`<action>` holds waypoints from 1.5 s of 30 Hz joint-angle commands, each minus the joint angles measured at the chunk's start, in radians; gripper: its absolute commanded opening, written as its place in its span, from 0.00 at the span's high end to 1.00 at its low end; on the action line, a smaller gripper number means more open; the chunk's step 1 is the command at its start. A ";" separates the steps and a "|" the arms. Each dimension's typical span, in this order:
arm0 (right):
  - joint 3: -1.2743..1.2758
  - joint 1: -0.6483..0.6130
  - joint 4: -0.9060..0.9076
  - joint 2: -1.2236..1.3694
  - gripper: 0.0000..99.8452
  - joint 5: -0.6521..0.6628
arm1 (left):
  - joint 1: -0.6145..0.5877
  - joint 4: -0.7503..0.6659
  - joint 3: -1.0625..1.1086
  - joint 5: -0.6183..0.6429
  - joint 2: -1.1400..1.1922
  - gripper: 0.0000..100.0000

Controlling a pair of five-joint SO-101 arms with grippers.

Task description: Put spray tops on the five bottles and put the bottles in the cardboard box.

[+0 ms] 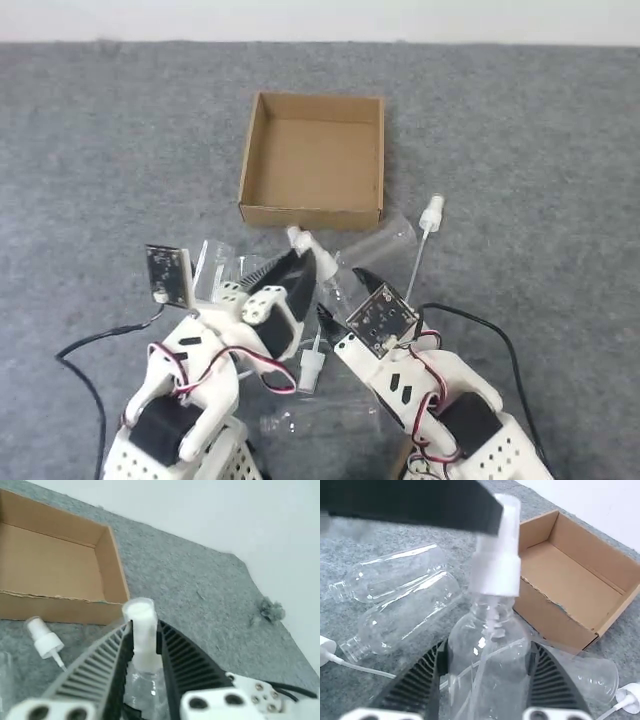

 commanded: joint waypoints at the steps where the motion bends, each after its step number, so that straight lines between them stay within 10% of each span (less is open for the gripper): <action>1: -0.057 0.010 -0.013 -0.013 0.89 -0.012 | 0.038 -0.015 -0.002 -0.014 -0.015 0.93; 10: -0.055 0.013 -0.013 -0.013 0.89 -0.012 | 0.086 0.017 -0.016 -0.049 -0.015 0.93; 32: -0.048 0.007 -0.012 -0.013 0.89 0.040 | -0.244 -0.132 -0.035 -0.044 -0.017 0.93; 45: -0.048 0.005 -0.012 -0.013 0.89 0.086 | -0.043 -0.144 0.076 -0.166 -0.014 0.93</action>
